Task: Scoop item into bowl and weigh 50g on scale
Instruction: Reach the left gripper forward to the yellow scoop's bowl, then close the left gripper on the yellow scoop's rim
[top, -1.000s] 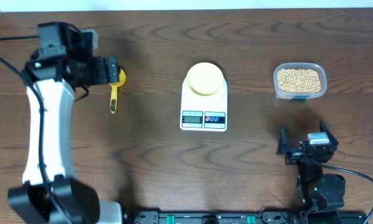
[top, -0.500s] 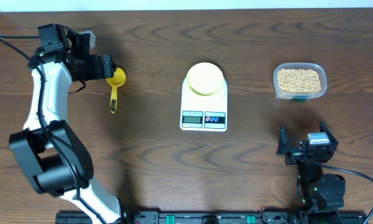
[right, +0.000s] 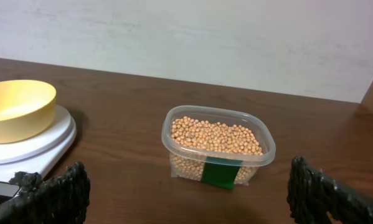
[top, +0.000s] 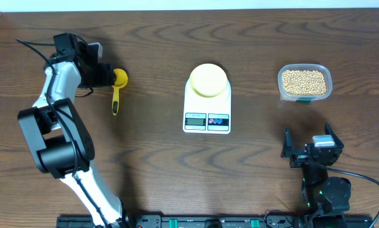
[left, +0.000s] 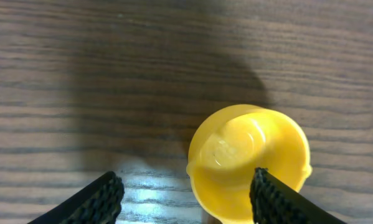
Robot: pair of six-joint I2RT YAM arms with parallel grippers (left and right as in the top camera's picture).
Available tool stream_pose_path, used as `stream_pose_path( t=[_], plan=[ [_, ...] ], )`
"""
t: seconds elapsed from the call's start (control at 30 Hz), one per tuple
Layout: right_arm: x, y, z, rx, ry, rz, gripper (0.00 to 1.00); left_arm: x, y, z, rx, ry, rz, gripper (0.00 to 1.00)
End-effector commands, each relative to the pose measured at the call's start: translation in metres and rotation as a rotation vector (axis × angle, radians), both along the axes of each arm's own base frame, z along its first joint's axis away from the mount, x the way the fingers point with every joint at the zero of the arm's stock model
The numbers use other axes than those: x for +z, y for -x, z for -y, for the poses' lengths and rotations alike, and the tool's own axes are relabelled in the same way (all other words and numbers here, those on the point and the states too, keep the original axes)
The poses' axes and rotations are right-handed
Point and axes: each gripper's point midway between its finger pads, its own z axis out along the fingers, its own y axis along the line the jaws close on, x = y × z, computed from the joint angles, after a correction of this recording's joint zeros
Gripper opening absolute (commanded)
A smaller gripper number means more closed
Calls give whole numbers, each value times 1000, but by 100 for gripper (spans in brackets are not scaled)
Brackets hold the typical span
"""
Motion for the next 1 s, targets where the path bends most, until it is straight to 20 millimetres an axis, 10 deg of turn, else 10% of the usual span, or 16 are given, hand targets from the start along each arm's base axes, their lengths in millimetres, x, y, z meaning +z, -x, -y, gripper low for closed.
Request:
stream_pose_path(
  t=[0.0,0.97],
  plan=[
    [0,0,1,-1,10,1,99,-4,-8,5,-24,-15,10,63],
    [0,0,1,-1,10,1,99,-32,-19,9,-8,-131,7,29]
  ],
)
